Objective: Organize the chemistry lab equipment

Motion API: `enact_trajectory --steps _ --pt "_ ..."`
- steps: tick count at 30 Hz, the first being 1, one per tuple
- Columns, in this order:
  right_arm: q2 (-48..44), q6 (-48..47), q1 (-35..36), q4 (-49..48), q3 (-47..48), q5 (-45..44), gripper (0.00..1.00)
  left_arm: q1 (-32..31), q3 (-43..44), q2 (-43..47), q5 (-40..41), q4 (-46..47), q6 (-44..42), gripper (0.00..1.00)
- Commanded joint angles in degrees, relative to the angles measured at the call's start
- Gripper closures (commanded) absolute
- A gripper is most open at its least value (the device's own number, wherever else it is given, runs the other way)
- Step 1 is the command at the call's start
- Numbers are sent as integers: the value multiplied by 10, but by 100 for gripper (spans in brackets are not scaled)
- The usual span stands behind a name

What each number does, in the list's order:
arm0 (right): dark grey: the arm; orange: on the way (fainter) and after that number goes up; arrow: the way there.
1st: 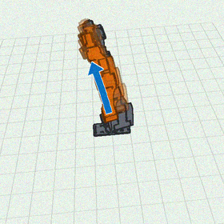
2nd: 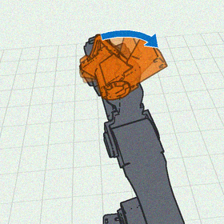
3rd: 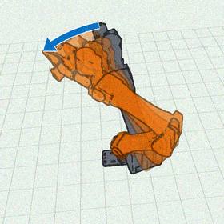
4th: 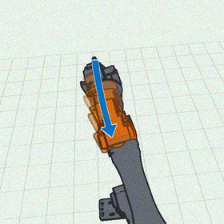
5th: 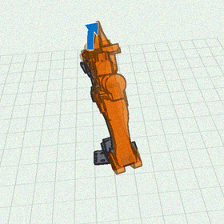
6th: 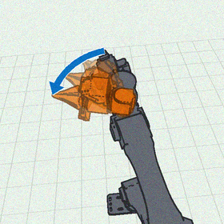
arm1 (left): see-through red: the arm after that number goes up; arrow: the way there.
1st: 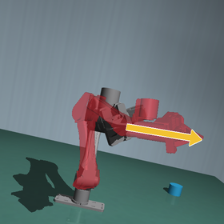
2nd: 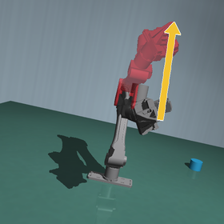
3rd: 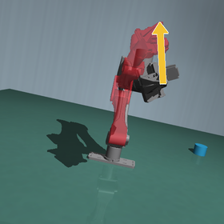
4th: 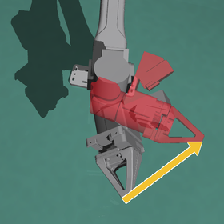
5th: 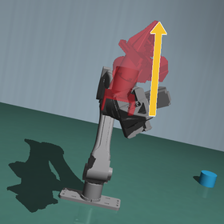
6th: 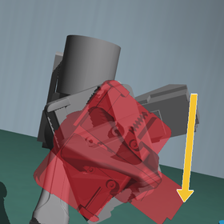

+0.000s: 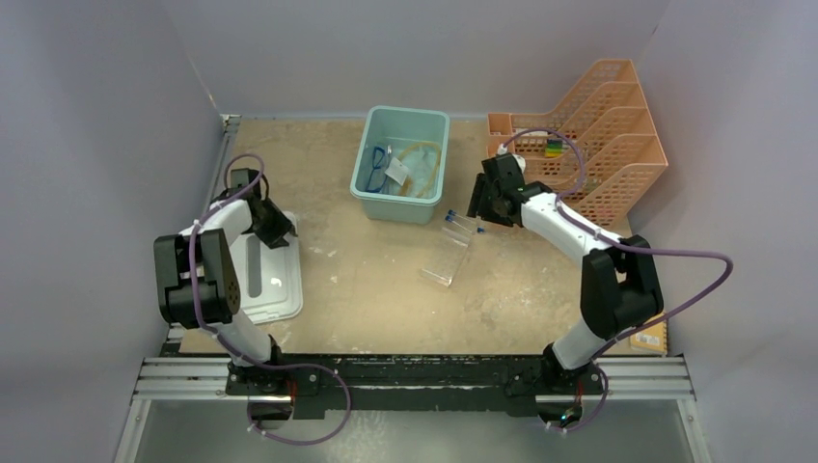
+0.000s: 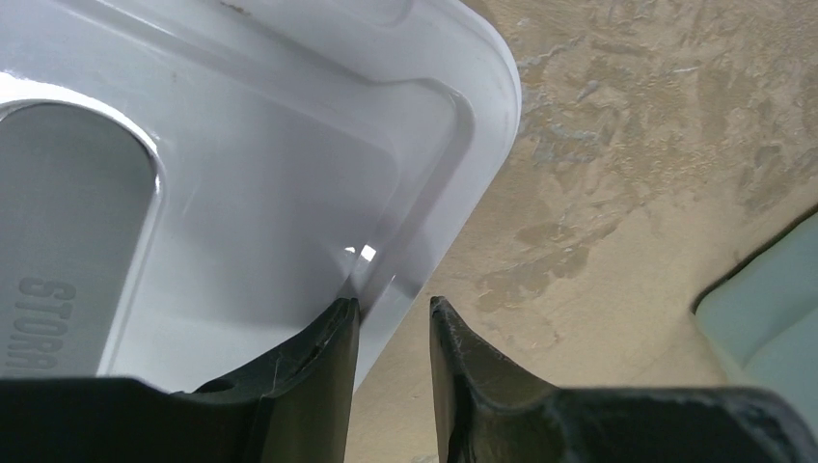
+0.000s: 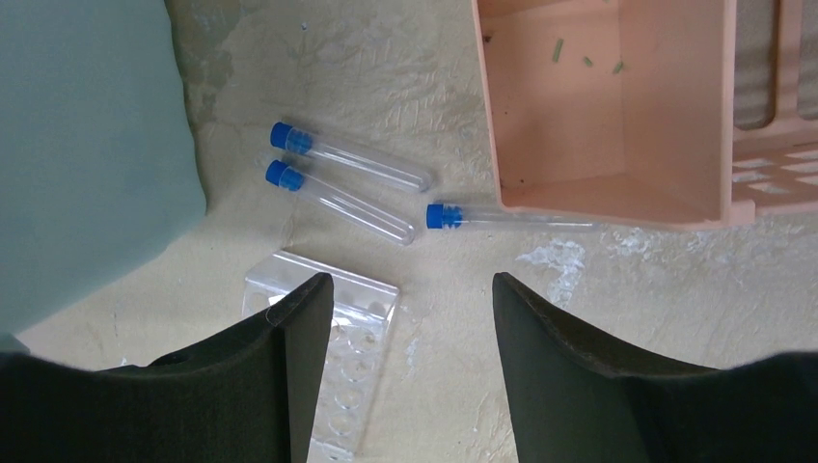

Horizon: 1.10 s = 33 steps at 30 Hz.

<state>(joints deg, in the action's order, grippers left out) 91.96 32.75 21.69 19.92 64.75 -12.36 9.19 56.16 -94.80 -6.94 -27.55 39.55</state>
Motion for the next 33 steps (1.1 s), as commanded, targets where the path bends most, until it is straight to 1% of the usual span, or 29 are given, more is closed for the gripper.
enact_trajectory --steps 1,3,4,5,7,9,12,14,18,22,26,28,30,33 --pt "6 -19 -6 -15 32 7 37 -36 36 -14 7 3 14 66" --pt "8 -20 -9 -16 32 10 37 -68 53 -9 84 -22 2 57" --pt "8 -20 -10 -18 31 11 37 -84 57 -8 136 -34 -3 51" --pt "8 -20 -11 -19 31 13 37 -100 58 -8 155 -46 -5 49" --pt "7 -20 -15 -19 30 15 37 -118 53 -2 215 -66 -2 40" --pt "7 -20 -16 -19 28 19 37 -121 43 9 225 -77 1 36" --pt "7 -16 -18 -21 25 24 37 -124 24 20 201 -79 0 35" --pt "9 -13 -19 -20 25 28 37 -128 13 19 181 -80 -7 41" --pt "10 -6 -19 -16 24 37 38 -131 -2 14 165 -81 -16 56" --pt "4 -3 -19 -17 19 43 39 -131 0 0 166 -83 -32 61" --pt "1 -7 -19 -20 19 63 40 -131 8 -10 174 -86 -46 78" --pt "-5 -9 -19 -21 19 72 40 -131 12 0 174 -87 -54 88" --pt "-15 -10 -19 -24 17 85 40 -131 16 18 170 -84 -60 95" --pt "-36 -11 -18 -37 12 109 39 -131 19 46 162 -80 -62 100"
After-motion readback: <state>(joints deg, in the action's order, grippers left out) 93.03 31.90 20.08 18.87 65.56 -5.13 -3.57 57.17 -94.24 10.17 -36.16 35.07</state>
